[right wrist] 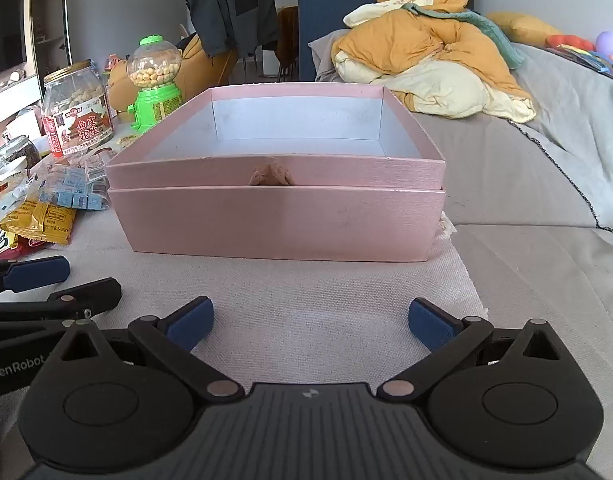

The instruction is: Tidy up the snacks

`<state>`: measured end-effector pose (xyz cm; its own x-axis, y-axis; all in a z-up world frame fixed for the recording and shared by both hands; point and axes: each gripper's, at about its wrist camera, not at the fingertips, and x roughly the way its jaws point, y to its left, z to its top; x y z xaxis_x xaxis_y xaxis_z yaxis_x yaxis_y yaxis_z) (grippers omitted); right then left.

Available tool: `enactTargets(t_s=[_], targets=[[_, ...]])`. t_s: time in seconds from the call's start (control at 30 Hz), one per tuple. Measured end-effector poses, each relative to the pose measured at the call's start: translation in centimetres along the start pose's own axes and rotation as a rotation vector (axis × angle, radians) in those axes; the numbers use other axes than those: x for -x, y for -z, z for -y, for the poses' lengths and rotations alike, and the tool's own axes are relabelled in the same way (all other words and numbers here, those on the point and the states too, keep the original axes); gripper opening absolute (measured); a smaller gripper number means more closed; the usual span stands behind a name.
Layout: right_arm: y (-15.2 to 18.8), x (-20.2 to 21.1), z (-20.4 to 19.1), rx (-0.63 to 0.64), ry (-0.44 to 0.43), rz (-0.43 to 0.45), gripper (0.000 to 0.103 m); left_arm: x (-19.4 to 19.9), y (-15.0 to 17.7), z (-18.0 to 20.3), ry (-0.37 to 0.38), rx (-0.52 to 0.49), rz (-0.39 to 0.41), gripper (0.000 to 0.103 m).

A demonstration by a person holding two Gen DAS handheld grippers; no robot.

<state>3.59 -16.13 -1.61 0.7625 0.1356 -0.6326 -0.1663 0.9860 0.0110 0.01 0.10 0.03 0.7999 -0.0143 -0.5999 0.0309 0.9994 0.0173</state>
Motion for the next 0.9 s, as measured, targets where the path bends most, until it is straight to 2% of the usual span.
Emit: enactTargets(t_s=[0.9], targets=[[-0.01,0.0,-0.04,-0.001,-0.001,-0.003,0.103,0.02,0.03,0.05,-0.003,-0.005,0.001,0.062]])
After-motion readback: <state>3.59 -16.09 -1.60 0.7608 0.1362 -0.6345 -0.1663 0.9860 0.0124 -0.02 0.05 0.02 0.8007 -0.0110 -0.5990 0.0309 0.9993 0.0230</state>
